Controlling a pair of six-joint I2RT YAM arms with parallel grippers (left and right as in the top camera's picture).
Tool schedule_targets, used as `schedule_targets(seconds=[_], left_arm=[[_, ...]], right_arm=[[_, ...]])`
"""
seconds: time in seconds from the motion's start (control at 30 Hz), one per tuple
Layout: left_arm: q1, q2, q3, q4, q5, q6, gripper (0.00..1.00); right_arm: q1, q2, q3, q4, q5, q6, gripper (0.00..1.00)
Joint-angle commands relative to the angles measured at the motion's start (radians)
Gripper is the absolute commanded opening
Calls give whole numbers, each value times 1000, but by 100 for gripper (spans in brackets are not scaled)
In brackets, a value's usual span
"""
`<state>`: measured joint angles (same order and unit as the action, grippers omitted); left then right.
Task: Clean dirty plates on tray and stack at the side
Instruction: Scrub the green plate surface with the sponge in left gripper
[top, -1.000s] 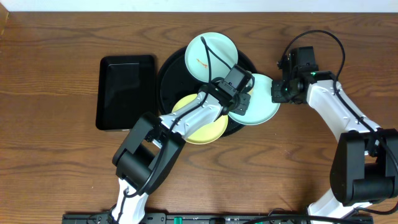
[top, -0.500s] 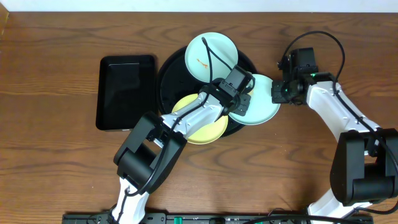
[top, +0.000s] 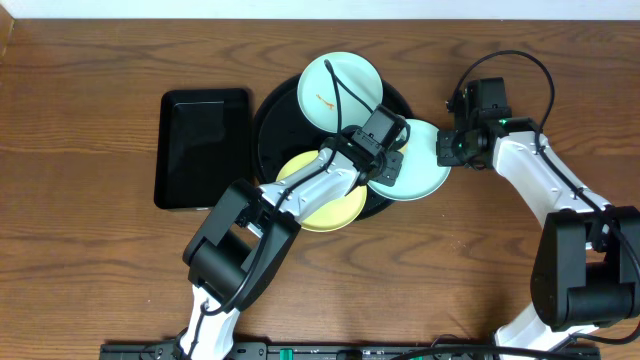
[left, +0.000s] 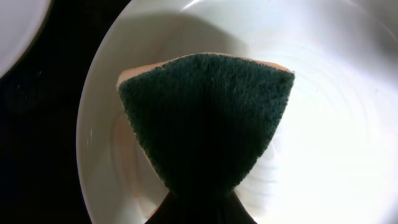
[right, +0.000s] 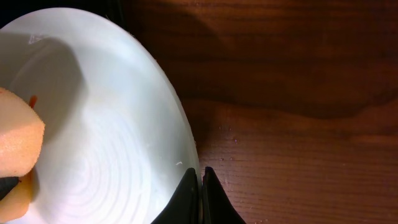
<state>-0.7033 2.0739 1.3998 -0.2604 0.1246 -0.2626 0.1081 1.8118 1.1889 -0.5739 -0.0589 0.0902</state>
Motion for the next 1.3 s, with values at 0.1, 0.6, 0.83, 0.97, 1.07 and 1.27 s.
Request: schedule_targets(seconds=[0.1, 0.6, 0.83, 0.97, 1.07, 1.27], left_arm=[[-3, 19, -25, 28, -3, -5, 7], [-3, 21, -44, 68, -29, -5, 8], [-3, 38, -44, 69, -29, -5, 7], [-2, 51, -44, 76, -29, -5, 8], [-2, 62, -44, 91, -29, -5, 8], [-2, 64, -44, 117, -41, -1, 8]], right_arm=[[5, 7, -7, 5, 2, -9, 1], [5, 7, -7, 6, 2, -9, 1], [5, 7, -7, 9, 2, -9, 1], [5, 7, -7, 10, 2, -9, 1], [5, 7, -7, 10, 2, -9, 1], [5, 7, -7, 10, 2, -9, 1]])
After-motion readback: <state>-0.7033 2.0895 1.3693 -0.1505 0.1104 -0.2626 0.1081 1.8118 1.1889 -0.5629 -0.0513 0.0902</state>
